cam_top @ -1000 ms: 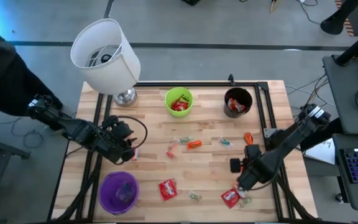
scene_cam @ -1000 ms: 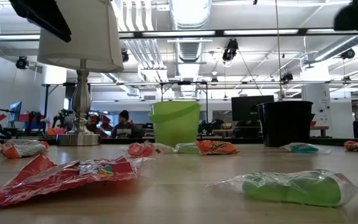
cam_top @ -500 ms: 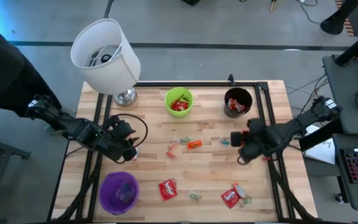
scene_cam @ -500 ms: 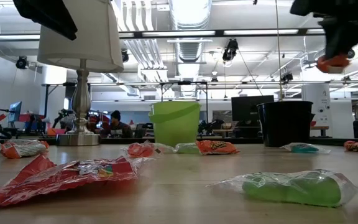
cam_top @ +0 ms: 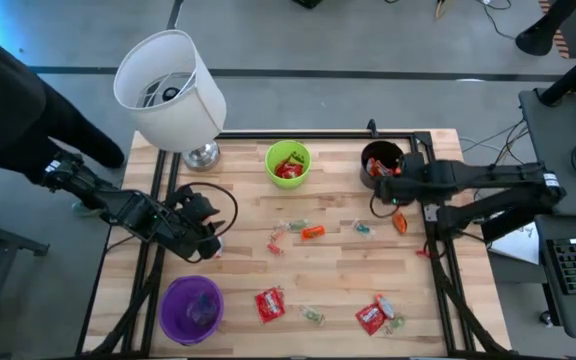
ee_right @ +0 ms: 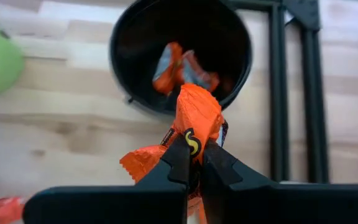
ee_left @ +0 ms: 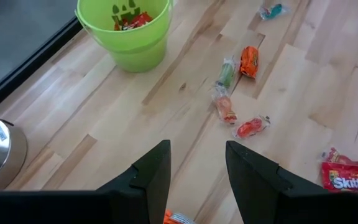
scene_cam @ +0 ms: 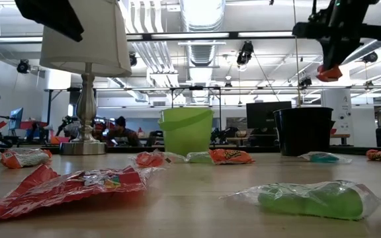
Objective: Sort candy
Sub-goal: Put the orange candy into the black bucket, then put the red candy into the green bucket
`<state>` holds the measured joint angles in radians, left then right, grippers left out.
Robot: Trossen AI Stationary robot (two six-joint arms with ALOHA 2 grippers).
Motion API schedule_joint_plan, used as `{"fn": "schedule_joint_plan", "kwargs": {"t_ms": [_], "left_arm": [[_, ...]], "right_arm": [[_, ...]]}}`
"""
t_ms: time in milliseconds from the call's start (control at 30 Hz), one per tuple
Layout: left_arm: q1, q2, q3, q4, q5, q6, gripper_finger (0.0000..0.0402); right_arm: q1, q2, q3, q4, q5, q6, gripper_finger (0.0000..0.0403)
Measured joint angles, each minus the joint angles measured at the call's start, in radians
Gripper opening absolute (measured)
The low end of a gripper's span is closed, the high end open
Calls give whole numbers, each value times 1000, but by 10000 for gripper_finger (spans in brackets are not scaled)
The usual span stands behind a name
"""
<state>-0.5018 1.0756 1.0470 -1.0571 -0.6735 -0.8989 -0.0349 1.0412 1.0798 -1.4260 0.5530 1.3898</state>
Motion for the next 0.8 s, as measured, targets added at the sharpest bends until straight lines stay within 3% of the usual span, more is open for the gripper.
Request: {"fn": "schedule_joint_plan", "kwargs": {"t_ms": [433,633,800], "left_arm": [[0,0,0,58,0,0,136],[0,0,0,77,0,0,136],[0,0,0,78,0,0,136]], "right_arm": [[-398,7,0,284,-7,-565,50],[-521,23,0,305,-78,-660,78],[-530,25,0,308,-91,-666,97]]}}
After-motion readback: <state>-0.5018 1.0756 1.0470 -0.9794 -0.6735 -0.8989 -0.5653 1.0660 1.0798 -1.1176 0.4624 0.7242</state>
